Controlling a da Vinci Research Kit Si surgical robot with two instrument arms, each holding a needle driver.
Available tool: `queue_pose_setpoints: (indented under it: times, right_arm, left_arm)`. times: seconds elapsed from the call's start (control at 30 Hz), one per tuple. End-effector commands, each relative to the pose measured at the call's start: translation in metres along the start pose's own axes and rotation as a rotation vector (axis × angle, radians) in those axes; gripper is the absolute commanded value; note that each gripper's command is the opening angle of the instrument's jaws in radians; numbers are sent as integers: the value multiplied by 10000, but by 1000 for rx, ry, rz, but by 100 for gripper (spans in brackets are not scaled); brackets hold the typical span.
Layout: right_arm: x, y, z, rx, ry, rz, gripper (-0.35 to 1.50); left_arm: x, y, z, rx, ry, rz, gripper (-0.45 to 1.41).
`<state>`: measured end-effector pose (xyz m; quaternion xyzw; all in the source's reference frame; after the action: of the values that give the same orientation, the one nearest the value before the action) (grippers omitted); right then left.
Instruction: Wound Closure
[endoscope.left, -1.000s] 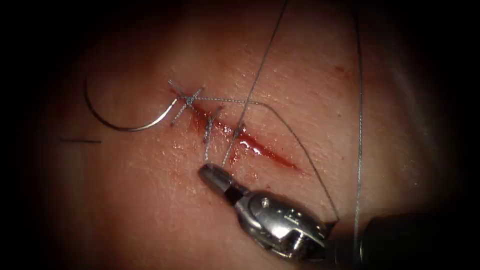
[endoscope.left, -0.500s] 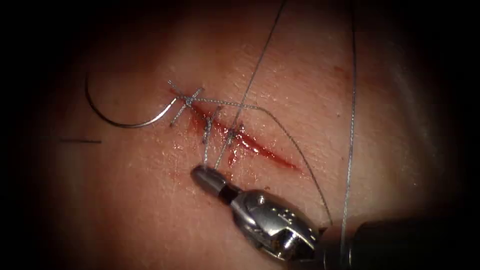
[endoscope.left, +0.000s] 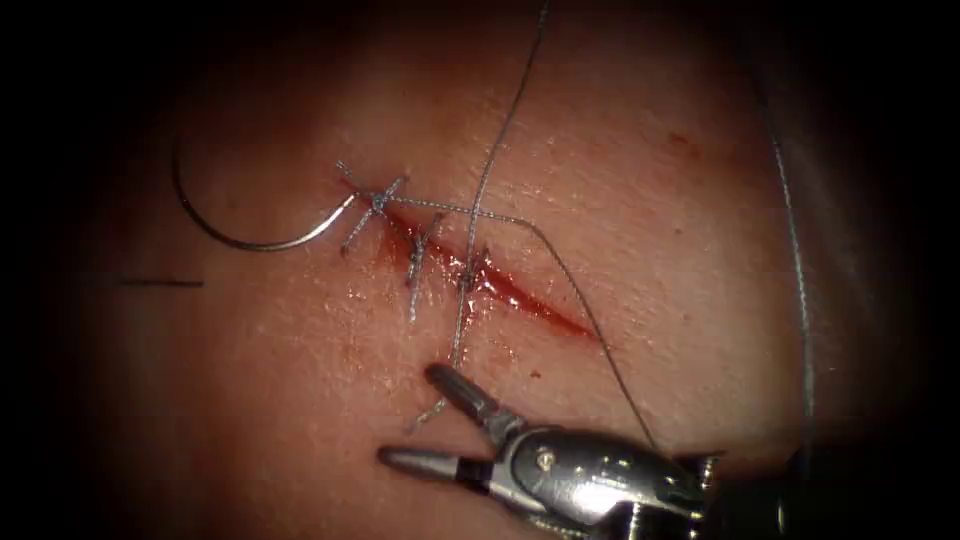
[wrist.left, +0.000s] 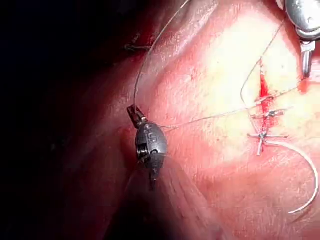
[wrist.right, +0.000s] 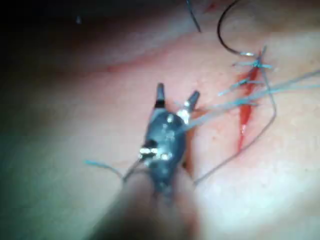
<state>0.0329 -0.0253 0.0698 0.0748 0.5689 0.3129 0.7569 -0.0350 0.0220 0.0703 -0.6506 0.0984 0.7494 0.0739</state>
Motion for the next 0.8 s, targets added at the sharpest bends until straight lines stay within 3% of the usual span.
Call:
queue_pose_setpoints:
  times: [0.03,0.17,0.33,0.53,0.57,0.8]
  right_arm:
    - [-5,-8,-8,9,-20,-6,128]
    - [1,-10,-31,31,-70,-17,140]
    - [14,-5,-47,36,-85,-6,130]
    - [44,27,-51,-38,-54,34,130]
    - [53,42,-49,-73,-57,46,130]
    - [54,79,-36,-113,-62,39,130]
  left_arm:
    - [9,1,1,-1,13,-5,-45]
    - [53,9,-9,-9,36,1,-45]
    - [86,20,-8,-24,68,3,-45]
    - [138,38,-6,-36,112,2,-45]
    - [158,44,-9,-38,119,0,-45]
    - [207,59,-25,-62,128,-30,-45]
